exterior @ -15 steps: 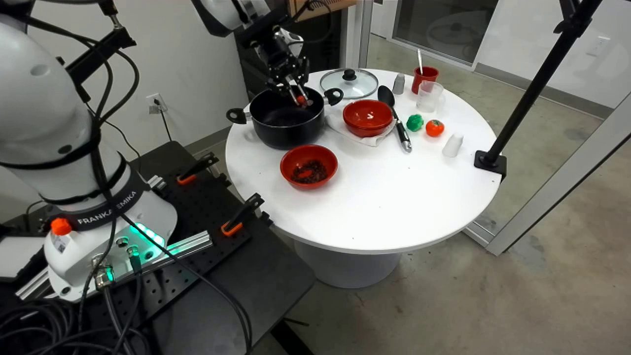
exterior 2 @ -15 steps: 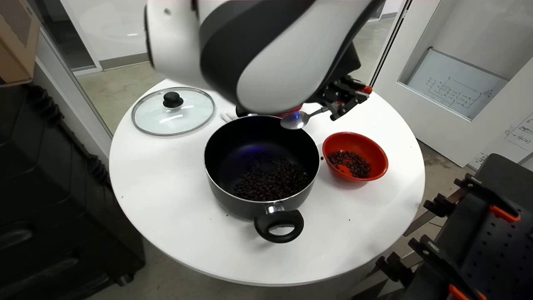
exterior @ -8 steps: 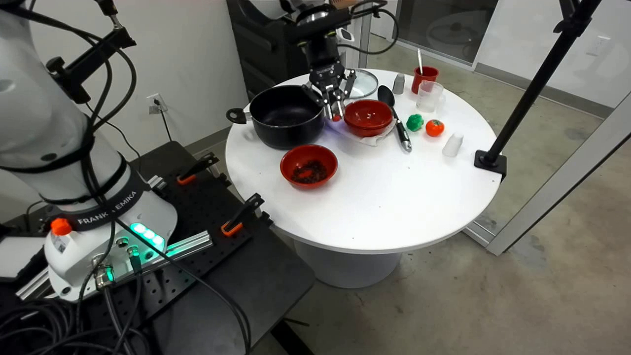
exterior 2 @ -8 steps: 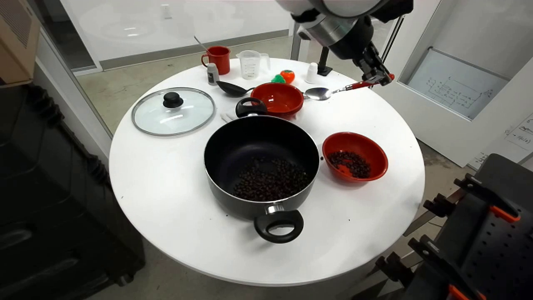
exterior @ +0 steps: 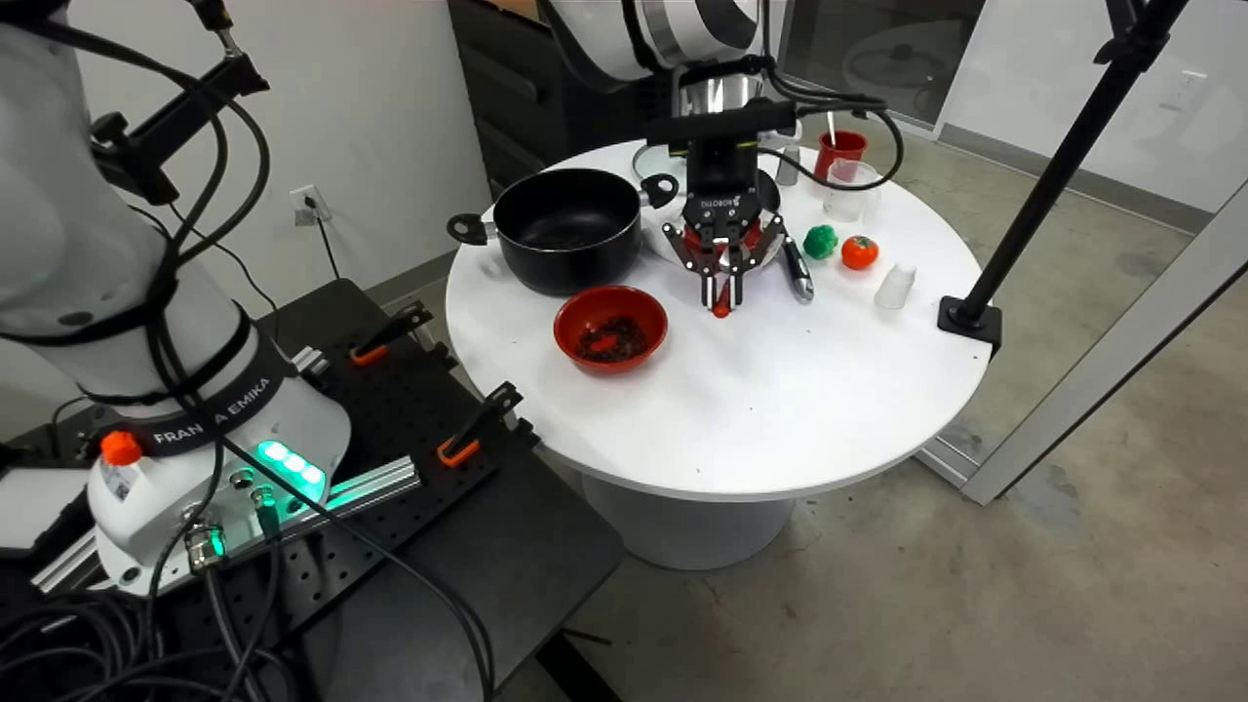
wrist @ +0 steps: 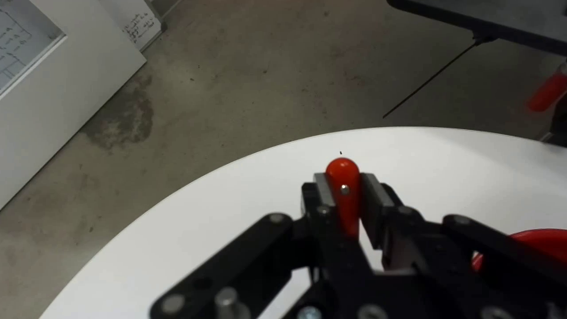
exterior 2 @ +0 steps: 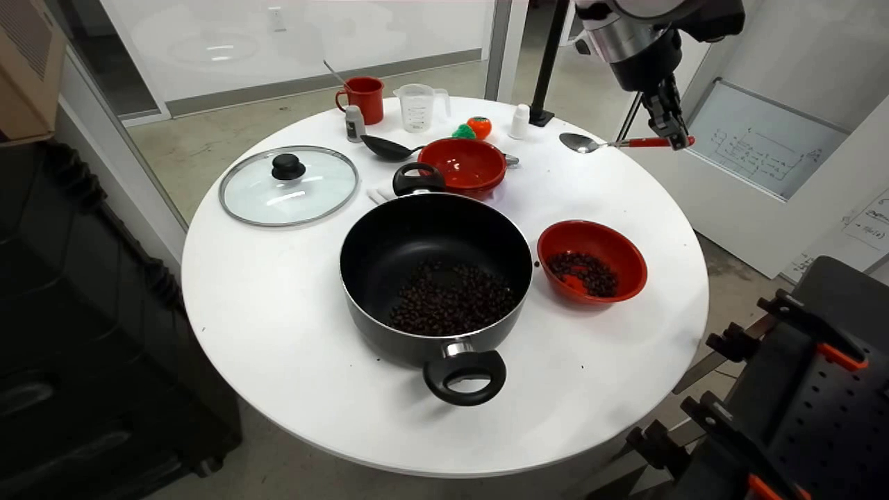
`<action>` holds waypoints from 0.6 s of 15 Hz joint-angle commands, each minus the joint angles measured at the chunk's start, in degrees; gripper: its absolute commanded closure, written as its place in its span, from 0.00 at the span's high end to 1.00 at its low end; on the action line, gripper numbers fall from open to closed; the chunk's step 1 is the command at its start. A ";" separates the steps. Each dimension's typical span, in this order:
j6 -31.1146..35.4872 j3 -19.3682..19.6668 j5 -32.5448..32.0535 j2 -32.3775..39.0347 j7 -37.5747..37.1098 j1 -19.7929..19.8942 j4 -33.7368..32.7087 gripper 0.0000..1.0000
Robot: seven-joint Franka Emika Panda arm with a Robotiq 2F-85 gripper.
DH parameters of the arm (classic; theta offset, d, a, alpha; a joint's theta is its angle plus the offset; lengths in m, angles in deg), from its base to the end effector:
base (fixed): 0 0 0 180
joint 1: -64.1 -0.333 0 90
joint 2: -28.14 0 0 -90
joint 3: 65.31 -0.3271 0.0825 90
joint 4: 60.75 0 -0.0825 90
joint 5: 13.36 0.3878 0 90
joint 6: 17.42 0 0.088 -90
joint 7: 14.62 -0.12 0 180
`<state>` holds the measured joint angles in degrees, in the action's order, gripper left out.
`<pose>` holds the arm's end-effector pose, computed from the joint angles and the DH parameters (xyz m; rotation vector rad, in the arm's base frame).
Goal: Use the spoon to transfer one spoon of contents from the orange bowl to the black pot
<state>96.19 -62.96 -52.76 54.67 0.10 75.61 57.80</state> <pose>0.5091 -0.1749 0.1806 2.5235 0.6158 -0.8819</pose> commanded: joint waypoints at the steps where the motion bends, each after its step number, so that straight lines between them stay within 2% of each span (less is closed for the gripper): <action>1: 4.84 1.30 3.39 3.70 0.41 0.25 -1.70 0.05; 6: 11.05 1.46 7.38 8.77 1.47 -0.01 -3.55 0.05; 9: 12.42 1.89 9.19 12.03 2.17 0.05 -5.58 0.05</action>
<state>107.26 -62.01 -46.32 63.37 0.13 75.99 55.18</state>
